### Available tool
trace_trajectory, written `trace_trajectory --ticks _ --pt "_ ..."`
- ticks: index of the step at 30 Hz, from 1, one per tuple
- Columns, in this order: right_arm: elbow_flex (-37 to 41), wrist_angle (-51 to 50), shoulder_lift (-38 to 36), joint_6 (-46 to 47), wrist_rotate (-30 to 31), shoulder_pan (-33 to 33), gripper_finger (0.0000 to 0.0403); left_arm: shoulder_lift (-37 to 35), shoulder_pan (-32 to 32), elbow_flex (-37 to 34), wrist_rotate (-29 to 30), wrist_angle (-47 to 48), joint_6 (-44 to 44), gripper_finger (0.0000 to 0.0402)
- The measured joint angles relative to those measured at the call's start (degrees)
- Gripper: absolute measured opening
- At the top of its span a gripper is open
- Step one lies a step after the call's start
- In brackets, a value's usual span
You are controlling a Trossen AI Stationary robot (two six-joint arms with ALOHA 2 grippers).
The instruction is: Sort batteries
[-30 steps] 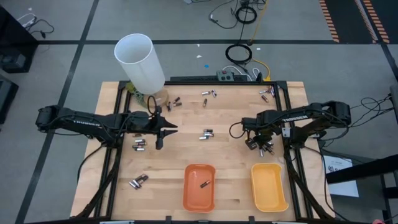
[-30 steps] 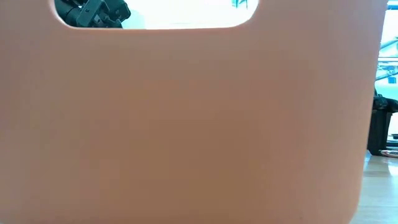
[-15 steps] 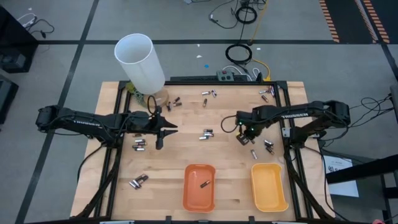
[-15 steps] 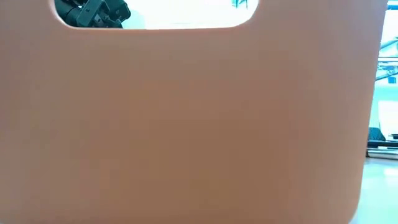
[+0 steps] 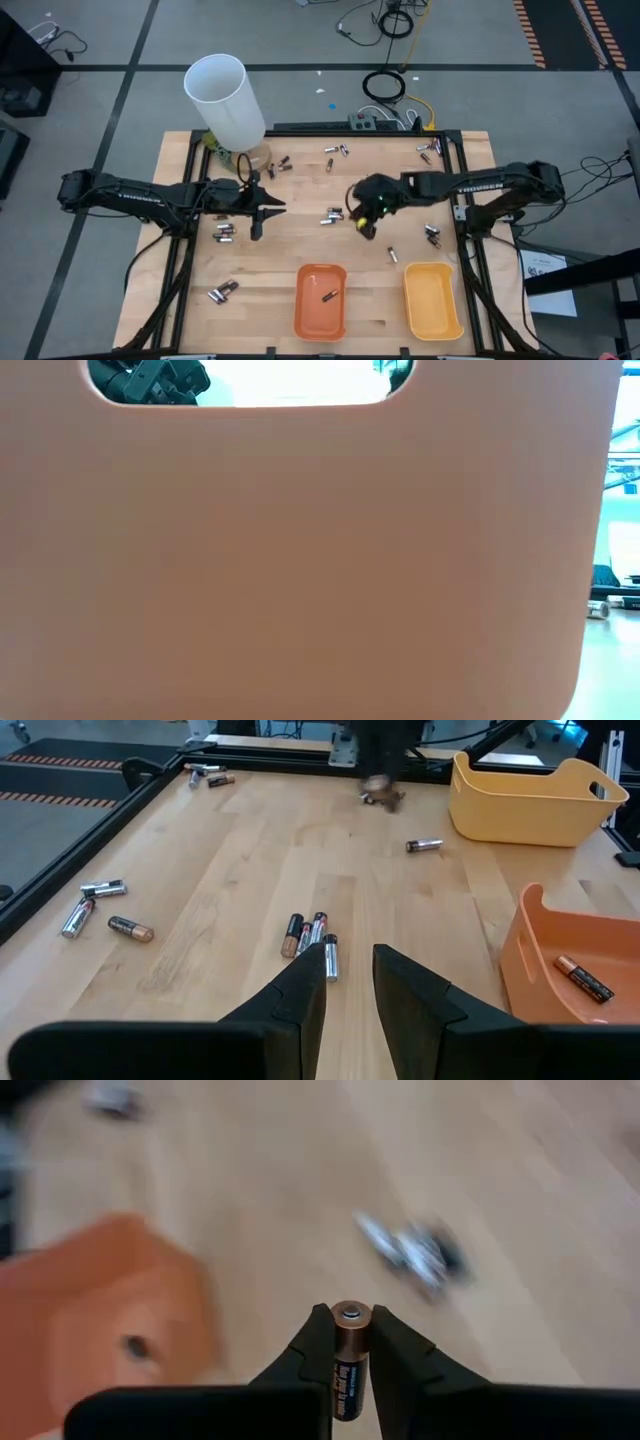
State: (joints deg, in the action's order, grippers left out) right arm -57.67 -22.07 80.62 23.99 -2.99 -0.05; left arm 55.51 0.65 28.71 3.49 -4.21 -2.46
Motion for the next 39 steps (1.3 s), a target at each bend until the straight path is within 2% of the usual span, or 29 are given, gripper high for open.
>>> trace_trajectory --ticks 6,13,20,34,39 --pt "0.0 15.0 4.0 -9.0 0.0 -8.5 0.0023 0.0 0.0 0.0 0.0 -0.1 0.0 0.0097" --pt "0.0 23.4 12.1 -13.3 0.0 -13.5 0.0023 0.0 0.0 0.0 0.0 -0.6 0.0 0.0097" --pt "0.0 24.9 15.9 -13.1 0.1 -15.1 0.0024 0.0 0.0 0.0 0.0 -0.9 -0.2 0.0097" --pt "0.0 24.9 16.8 -14.7 0.0 -17.8 0.0025 0.0 0.0 0.0 0.0 -1.0 -0.2 0.0097" --pt "0.0 24.7 17.5 -14.7 0.0 -17.7 0.0041 0.0 0.0 0.0 0.0 -1.0 -0.2 0.0097"
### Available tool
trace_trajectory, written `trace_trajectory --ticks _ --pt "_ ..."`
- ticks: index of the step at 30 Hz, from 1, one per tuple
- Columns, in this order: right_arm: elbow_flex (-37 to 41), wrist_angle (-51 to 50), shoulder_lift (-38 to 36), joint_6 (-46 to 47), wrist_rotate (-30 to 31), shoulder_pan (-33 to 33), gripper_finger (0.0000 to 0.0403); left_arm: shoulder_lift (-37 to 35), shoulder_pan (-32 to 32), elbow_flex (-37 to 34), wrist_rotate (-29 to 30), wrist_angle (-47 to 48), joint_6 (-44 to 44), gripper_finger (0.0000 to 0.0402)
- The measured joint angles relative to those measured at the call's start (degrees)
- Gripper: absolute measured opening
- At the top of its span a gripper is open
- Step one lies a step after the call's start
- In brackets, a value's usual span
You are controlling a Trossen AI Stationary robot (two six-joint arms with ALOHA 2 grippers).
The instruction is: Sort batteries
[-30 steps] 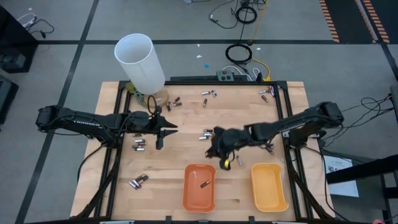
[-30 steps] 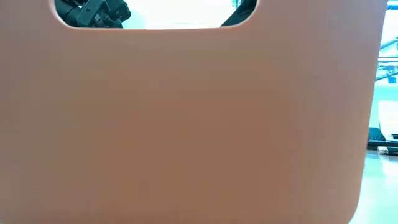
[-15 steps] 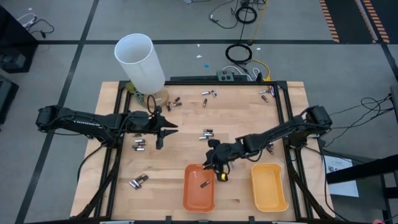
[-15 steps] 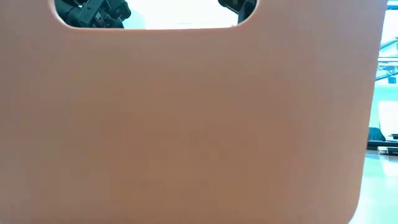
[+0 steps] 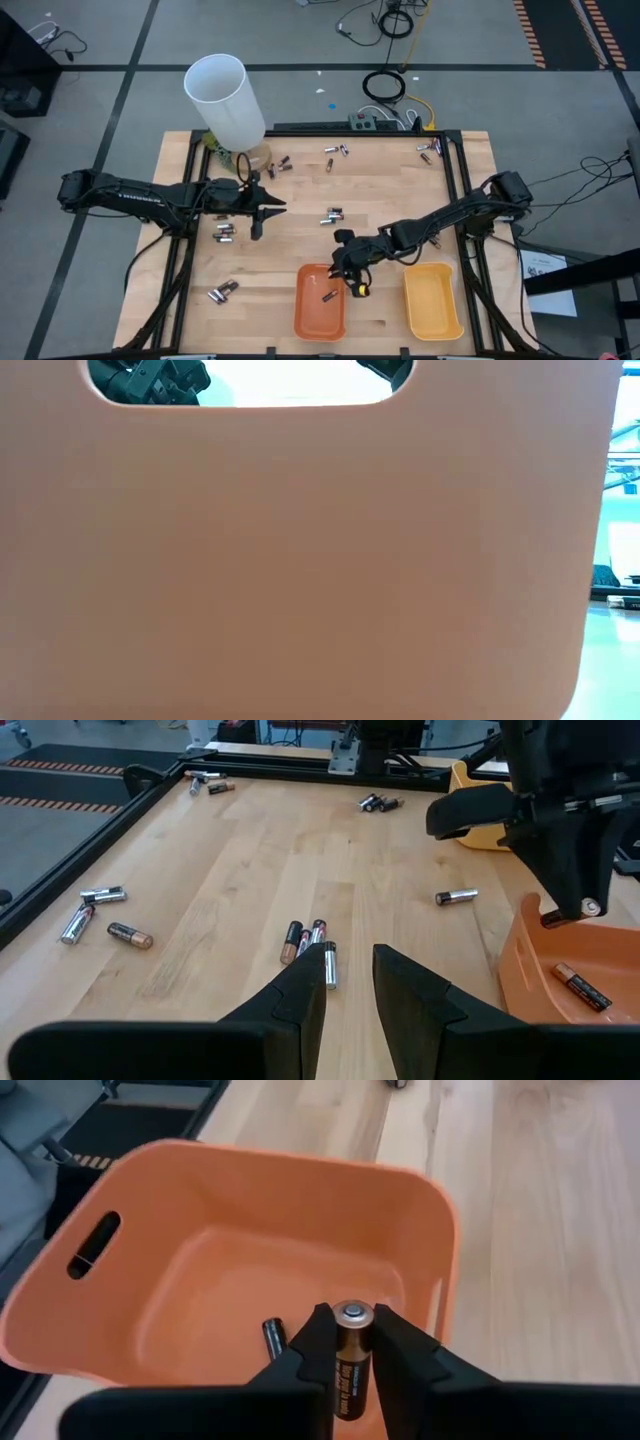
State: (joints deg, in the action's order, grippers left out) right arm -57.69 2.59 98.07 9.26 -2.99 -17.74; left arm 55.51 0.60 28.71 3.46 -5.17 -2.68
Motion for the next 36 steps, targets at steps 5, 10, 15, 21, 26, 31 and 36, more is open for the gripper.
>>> trace_trajectory --ticks 5,10,15,21,26,31,36 --pt "0.0 -0.2 0.4 0.0 0.0 0.0 0.0068 0.0 0.0 0.0 0.0 0.0 0.0 0.0097" --pt "0.0 -0.2 0.4 0.0 0.0 0.0 0.0086 0.0 0.0 0.0 0.0 0.0 0.0 0.0097" --pt "0.0 -0.2 0.4 0.1 0.0 0.0 0.009 0.0 0.0 0.0 0.0 0.1 -0.1 0.0097" --pt "0.0 3.3 -0.1 0.2 0.0 1.2 0.009 0.0 0.0 0.0 0.0 0.0 -0.1 0.0097" --pt "-1.3 2.2 -2.1 1.5 0.0 3.6 0.009 0.0 0.0 0.0 0.0 0.1 -0.1 0.0097" --pt "-1.8 2.3 -3.8 -0.9 0.0 6.1 0.009 0.0 0.0 0.0 0.0 0.1 -0.1 0.0097" --pt "-1.8 3.3 -4.2 -3.2 0.2 9.1 0.009 0.0 0.0 0.0 0.0 0.2 0.0 0.0097"
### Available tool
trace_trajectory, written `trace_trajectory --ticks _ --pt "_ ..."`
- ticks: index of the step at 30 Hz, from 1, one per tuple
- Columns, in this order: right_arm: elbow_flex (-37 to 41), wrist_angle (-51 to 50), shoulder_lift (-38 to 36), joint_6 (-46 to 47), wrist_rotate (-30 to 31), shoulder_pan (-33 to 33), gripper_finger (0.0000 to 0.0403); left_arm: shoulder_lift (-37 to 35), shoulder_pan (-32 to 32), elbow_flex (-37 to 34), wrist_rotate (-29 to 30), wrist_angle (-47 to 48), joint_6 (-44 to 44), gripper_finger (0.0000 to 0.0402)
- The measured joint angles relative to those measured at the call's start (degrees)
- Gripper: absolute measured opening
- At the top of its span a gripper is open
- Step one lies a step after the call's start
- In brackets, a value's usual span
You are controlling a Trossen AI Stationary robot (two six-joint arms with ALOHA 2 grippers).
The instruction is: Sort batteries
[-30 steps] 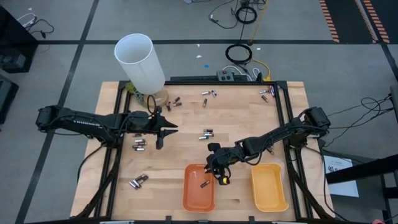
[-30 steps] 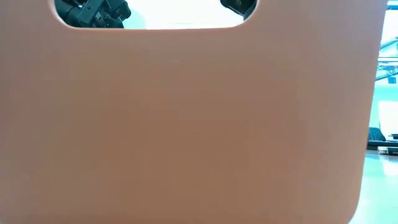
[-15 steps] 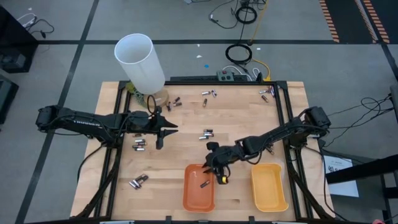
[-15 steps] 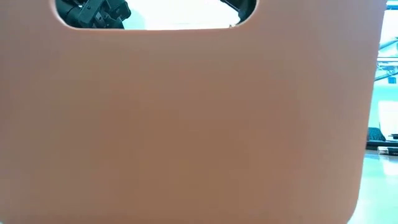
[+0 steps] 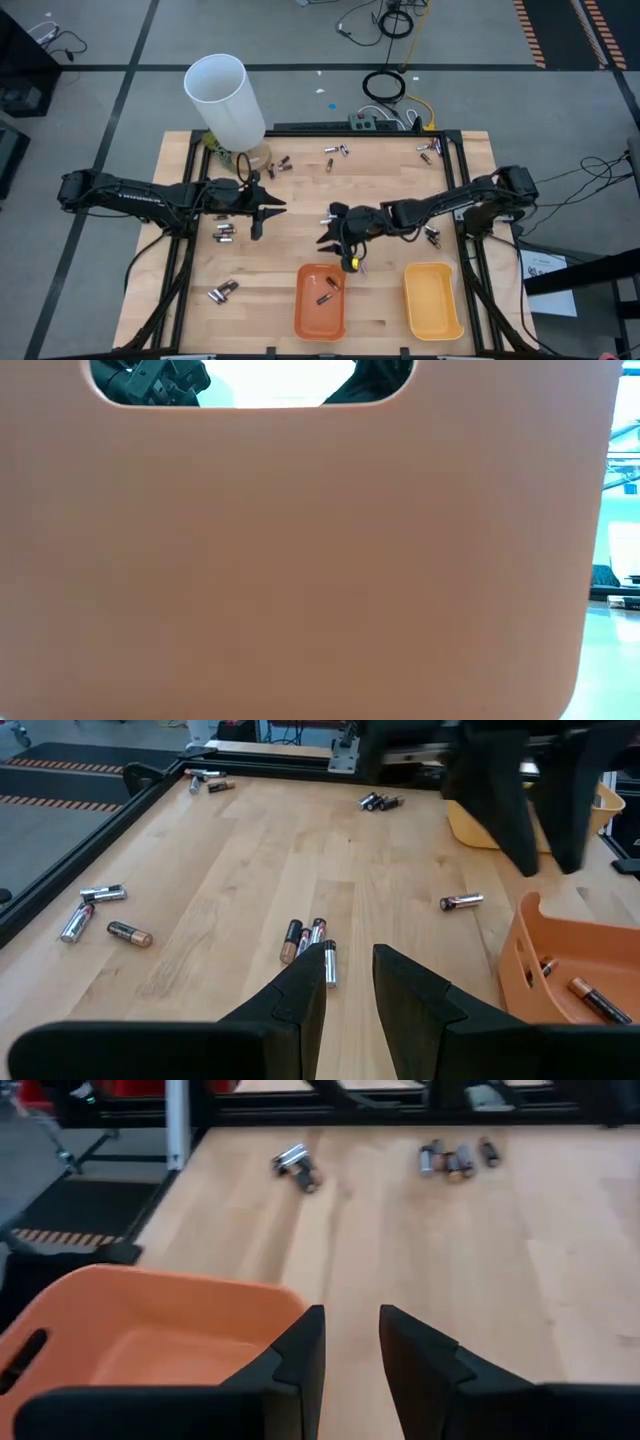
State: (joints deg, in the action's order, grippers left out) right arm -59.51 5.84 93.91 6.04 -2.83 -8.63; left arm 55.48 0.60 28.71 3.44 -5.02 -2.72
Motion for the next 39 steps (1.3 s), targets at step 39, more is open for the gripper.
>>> trace_trajectory --ticks 39 --pt "2.2 -17.2 1.9 -5.3 -3.1 22.1 0.0093 0.0 0.0 0.0 0.0 0.3 0.6 0.0097"
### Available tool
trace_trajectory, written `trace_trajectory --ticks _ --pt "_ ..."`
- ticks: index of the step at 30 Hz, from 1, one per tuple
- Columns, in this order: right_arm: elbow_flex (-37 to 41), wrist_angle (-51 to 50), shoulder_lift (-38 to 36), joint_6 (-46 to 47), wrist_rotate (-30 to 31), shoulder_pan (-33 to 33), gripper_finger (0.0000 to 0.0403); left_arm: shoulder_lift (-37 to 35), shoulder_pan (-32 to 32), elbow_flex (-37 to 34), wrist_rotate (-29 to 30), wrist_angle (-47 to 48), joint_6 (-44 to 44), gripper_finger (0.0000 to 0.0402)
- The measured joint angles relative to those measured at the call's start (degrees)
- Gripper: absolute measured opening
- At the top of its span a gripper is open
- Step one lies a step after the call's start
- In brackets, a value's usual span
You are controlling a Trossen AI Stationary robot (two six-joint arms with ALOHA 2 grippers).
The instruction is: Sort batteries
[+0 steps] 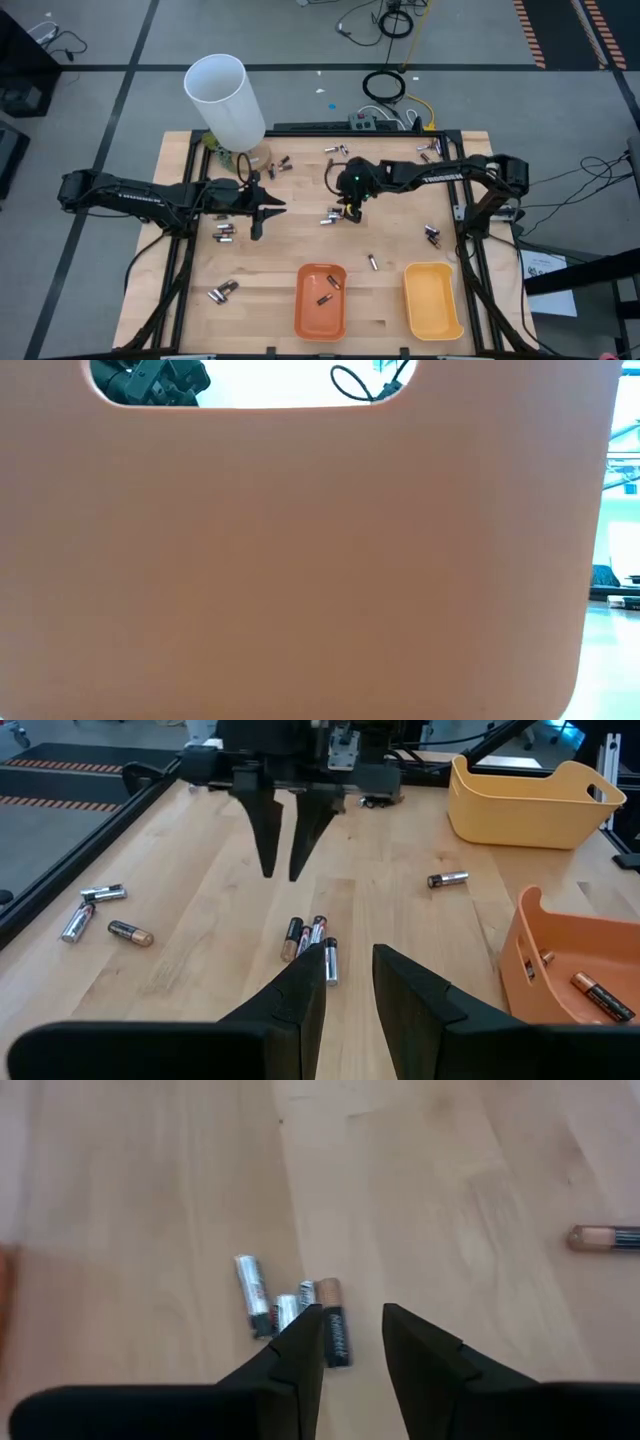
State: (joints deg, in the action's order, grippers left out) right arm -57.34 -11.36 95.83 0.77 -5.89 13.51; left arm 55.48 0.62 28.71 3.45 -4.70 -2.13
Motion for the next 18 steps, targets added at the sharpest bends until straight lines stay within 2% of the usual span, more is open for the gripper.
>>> trace_trajectory --ticks 18 --pt "0.1 3.5 7.9 1.5 -0.4 -1.0 0.0089 0.0 0.0 0.0 0.0 -0.1 -0.4 0.0097"
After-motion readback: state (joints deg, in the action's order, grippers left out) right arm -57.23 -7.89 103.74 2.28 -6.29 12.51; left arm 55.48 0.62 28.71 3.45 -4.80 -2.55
